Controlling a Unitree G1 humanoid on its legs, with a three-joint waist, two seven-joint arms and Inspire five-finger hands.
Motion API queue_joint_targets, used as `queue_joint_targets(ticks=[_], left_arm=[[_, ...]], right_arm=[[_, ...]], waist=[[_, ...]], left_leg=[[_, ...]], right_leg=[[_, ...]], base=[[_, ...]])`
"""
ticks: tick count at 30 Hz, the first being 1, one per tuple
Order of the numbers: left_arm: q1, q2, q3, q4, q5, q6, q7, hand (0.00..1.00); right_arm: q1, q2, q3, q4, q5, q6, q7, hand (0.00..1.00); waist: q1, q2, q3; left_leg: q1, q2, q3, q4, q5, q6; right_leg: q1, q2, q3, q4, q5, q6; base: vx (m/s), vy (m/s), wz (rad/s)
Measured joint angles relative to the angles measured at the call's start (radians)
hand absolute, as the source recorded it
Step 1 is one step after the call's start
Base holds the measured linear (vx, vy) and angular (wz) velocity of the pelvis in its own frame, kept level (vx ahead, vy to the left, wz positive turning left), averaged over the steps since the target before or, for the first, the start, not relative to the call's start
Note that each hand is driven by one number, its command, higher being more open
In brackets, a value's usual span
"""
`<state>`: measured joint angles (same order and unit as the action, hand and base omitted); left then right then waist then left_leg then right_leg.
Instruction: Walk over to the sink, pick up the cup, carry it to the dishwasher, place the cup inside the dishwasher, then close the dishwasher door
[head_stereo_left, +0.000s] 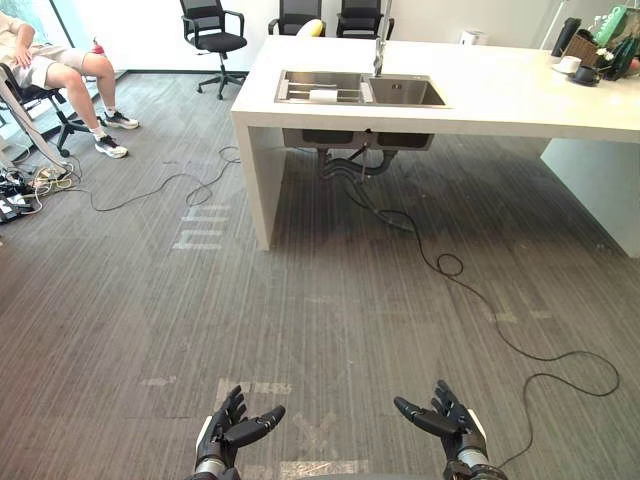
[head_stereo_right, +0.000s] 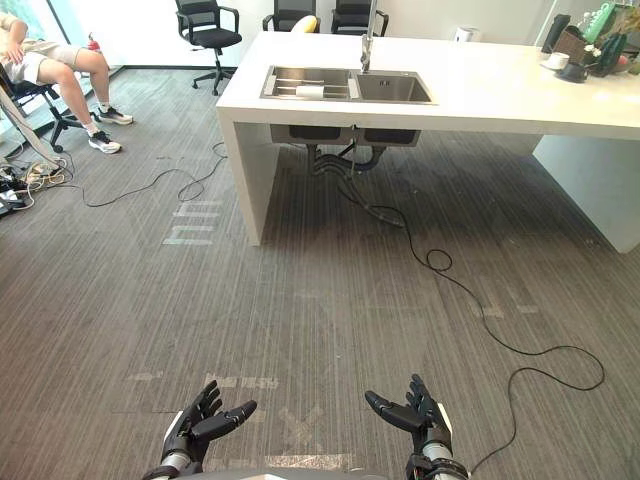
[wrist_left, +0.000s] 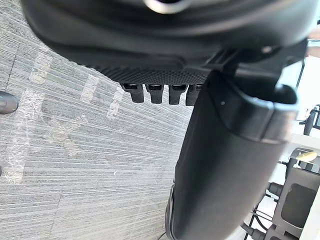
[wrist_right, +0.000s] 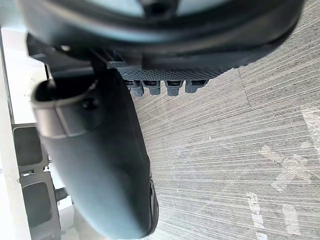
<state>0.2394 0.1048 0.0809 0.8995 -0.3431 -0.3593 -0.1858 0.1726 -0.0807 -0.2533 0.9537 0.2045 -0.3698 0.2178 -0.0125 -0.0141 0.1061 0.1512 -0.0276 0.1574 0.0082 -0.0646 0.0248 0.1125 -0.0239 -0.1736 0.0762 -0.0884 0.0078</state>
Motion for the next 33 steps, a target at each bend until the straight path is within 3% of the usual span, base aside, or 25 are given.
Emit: queue_joint_targets(ticks=[5, 7, 8, 9, 12, 13, 15, 18, 20, 21, 22, 23, 25, 26, 27, 29, 30, 32, 33], left_arm=[[0.008, -0.001, -0.003, -0.015, -0.021, 0.000, 0.000, 1.00], [0.020, -0.001, -0.008, -0.046, -0.020, -0.005, 0.003, 1.00], [0.019, -0.001, -0.014, -0.050, -0.020, -0.015, 0.007, 1.00], [0.020, -0.001, -0.018, -0.061, -0.019, -0.019, 0.011, 1.00], [0.021, 0.003, -0.016, -0.084, -0.020, -0.042, 0.034, 1.00], [0.021, 0.003, -0.016, -0.085, -0.020, -0.043, 0.036, 1.00], [0.021, 0.007, -0.017, -0.092, -0.020, -0.043, 0.036, 1.00], [0.019, 0.021, -0.017, -0.128, -0.021, -0.043, 0.035, 1.00], [0.029, 0.032, -0.016, -0.132, -0.021, -0.042, 0.028, 1.00], [0.035, 0.031, -0.012, -0.133, -0.019, -0.042, 0.028, 1.00], [0.050, 0.018, -0.007, -0.131, -0.012, -0.039, 0.030, 1.00], [0.074, -0.002, -0.004, -0.136, 0.001, -0.040, 0.029, 1.00], [0.086, -0.030, -0.003, -0.142, 0.023, -0.046, 0.027, 1.00], [0.090, -0.043, -0.001, -0.142, 0.027, -0.050, 0.027, 1.00], [0.092, -0.058, -0.001, -0.141, 0.028, -0.055, 0.022, 1.00], [0.097, -0.059, -0.001, -0.141, 0.028, -0.059, 0.003, 1.00], [0.096, -0.059, -0.003, -0.141, 0.028, -0.059, -0.011, 1.00], [0.093, -0.059, -0.007, -0.143, 0.028, -0.059, -0.014, 1.00], [0.085, -0.061, -0.016, -0.152, 0.028, -0.060, -0.015, 1.00]], right_arm=[[0.018, -0.001, -0.007, -0.027, 0.000, -0.007, 0.006, 1.00], [0.031, -0.004, -0.008, -0.044, 0.003, -0.007, 0.005, 1.00], [0.033, -0.009, -0.008, -0.046, 0.011, -0.007, 0.005, 1.00], [0.033, -0.013, -0.008, -0.050, 0.011, -0.007, 0.005, 1.00], [0.035, -0.012, -0.004, -0.058, 0.012, -0.010, 0.014, 1.00], [0.035, -0.013, -0.004, -0.058, 0.012, -0.011, 0.015, 1.00], [0.035, -0.012, 0.004, -0.063, 0.012, -0.021, 0.019, 1.00], [0.037, -0.013, 0.024, -0.074, 0.019, -0.030, 0.029, 1.00], [0.047, -0.013, 0.024, -0.077, 0.047, -0.038, 0.044, 1.00], [0.051, -0.013, 0.025, -0.079, 0.052, -0.039, 0.046, 1.00], [0.059, -0.016, 0.024, -0.080, 0.062, -0.039, 0.046, 1.00], [0.073, -0.020, 0.023, -0.088, 0.071, -0.039, 0.045, 1.00], [0.076, -0.019, 0.024, -0.110, 0.071, -0.039, 0.047, 1.00], [0.076, -0.018, 0.023, -0.117, 0.071, -0.039, 0.048, 1.00], [0.073, -0.019, 0.023, -0.119, 0.071, -0.039, 0.048, 1.00], [0.072, -0.014, 0.023, -0.118, 0.070, -0.040, 0.048, 1.00], [0.071, -0.015, 0.019, -0.120, 0.070, -0.045, 0.048, 1.00], [0.070, -0.018, 0.014, -0.122, 0.070, -0.045, 0.048, 1.00], [0.068, -0.023, -0.003, -0.126, 0.071, -0.045, 0.045, 1.00]], waist=[[0.001, 0.003, 0.003], [0.000, 0.004, 0.005], [0.002, 0.011, 0.011], [0.001, 0.012, 0.018], [0.010, 0.006, 0.055], [0.009, 0.003, 0.059], [0.008, 0.009, 0.066], [-0.003, 0.010, 0.088], [0.000, -0.020, 0.083], [0.000, -0.026, 0.079], [-0.002, -0.016, 0.067], [-0.001, 0.017, 0.041], [-0.005, 0.041, 0.028], [-0.005, 0.043, 0.028], [-0.004, 0.052, 0.030], [0.004, 0.052, 0.035], [0.007, 0.040, 0.037], [0.009, 0.037, 0.038], [0.016, 0.028, 0.044]], left_leg=[[-0.034, 0.008, 0.018, 0.091, -0.058, 0.007], [-0.050, 0.007, 0.022, 0.153, -0.097, 0.016], [-0.049, 0.007, 0.026, 0.187, -0.122, 0.023], [-0.045, 0.006, 0.030, 0.206, -0.138, 0.028], [0.014, -0.010, 0.036, 0.202, -0.153, 0.043], [0.026, -0.009, 0.034, 0.200, -0.158, 0.043], [0.034, 0.004, 0.023, 0.209, -0.188, 0.048], [0.028, 0.056, -0.024, 0.263, -0.241, 0.007], [0.046, 0.064, -0.053, 0.314, -0.308, -0.034], [0.055, 0.064, -0.057, 0.323, -0.324, -0.050], [0.091, 0.097, -0.067, 0.330, -0.357, -0.074], [0.099, 0.136, -0.073, 0.349, -0.359, -0.097], [0.018, 0.175, -0.090, 0.536, -0.324, -0.082], [-0.037, 0.196, -0.094, 0.661, -0.279, -0.085], [-0.120, 0.247, -0.088, 0.853, -0.221, -0.089], [-0.203, 0.300, -0.048, 1.047, -0.224, -0.076], [-0.265, 0.292, -0.014, 1.067, -0.233, -0.079], [-0.293, 0.281, 0.003, 1.045, -0.238, -0.077], [-0.359, 0.232, 0.058, 0.913, -0.258, -0.059]], right_leg=[[-0.036, -0.008, 0.015, 0.088, -0.050, 0.007], [-0.072, -0.030, 0.006, 0.198, -0.103, 0.029], [-0.105, -0.047, 0.000, 0.302, -0.128, 0.063], [-0.156, -0.065, -0.011, 0.430, -0.138, 0.074], [-0.256, -0.147, -0.074, 0.699, -0.154, 0.064], [-0.262, -0.156, -0.084, 0.705, -0.163, 0.065], [-0.304, -0.172, -0.106, 0.681, -0.170, 0.070], [-0.378, -0.160, -0.099, 0.576, -0.160, 0.079], [-0.388, -0.169, -0.057, 0.497, -0.106, 0.040], [-0.378, -0.172, -0.055, 0.483, -0.098, 0.038], [-0.364, -0.158, -0.068, 0.522, -0.076, 0.028], [-0.349, -0.122, -0.096, 0.532, -0.128, 0.014], [-0.318, -0.096, -0.118, 0.532, -0.168, -0.012], [-0.294, -0.086, -0.130, 0.523, -0.190, -0.023], [-0.237, -0.057, -0.148, 0.481, -0.205, -0.037], [-0.127, -0.016, -0.152, 0.388, -0.210, -0.044], [-0.048, -0.009, -0.152, 0.314, -0.208, -0.042], [-0.019, -0.010, -0.152, 0.283, -0.206, -0.040], [0.054, -0.020, -0.150, 0.207, -0.200, -0.031]], base=[[0.05, 0.005, -0.10], [0.06, 0.023, -0.06], [0.05, 0.052, -0.08], [0.05, 0.052, -0.09], [0.08, 0.028, -0.08], [0.10, -0.013, 0.02], [0.11, -0.038, 0.10], [0.19, -0.156, 0.42], [0.31, -0.263, 0.38], [0.44, -0.321, 0.25], [0.50, -0.304, 0.24], [0.52, -0.274, 0.24], [0.60, -0.300, 0.15], [0.64, -0.334, 0.20], [0.41, -0.193, 0.15], [0.54, -0.198, 0.00], [0.56, -0.168, -0.05], [0.40, -0.071, 0.00], [0.47, -0.001, -0.05]])
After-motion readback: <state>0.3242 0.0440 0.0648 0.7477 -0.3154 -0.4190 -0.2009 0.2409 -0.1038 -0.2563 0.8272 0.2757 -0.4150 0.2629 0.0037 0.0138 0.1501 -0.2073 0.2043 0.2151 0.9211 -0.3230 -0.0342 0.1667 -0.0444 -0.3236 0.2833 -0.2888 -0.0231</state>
